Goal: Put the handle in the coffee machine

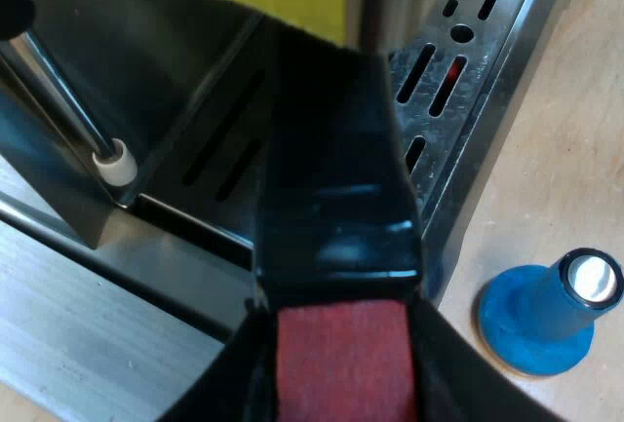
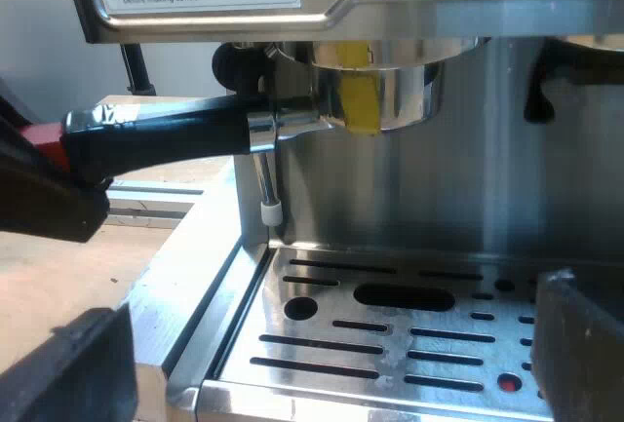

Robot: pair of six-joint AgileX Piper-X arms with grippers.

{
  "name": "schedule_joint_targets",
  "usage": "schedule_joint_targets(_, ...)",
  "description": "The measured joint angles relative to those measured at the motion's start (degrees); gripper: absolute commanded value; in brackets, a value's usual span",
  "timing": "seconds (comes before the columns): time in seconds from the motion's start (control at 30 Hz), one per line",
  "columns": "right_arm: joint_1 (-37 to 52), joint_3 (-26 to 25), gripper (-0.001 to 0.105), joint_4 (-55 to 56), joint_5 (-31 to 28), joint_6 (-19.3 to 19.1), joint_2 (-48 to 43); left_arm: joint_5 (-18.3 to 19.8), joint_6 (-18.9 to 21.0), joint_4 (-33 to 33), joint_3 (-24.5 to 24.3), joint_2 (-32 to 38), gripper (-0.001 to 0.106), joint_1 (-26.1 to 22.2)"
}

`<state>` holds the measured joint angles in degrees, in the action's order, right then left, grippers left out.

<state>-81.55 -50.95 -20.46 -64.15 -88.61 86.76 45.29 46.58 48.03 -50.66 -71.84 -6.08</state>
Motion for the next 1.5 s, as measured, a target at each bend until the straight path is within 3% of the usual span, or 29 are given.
schedule_joint_targets(1.03, 0.00, 0.00, 0.083, 0.00, 0.00, 0.00, 0.00, 0.01, -0.42, 2.57, -1.87, -0.47, 0.000, 0.00)
schedule_joint_targets(1.5, 0.00, 0.00, 0.083, 0.00, 0.00, 0.00, 0.00, 2.34, -0.64, 1.24, -1.45, -1.79, 0.000, 0.00)
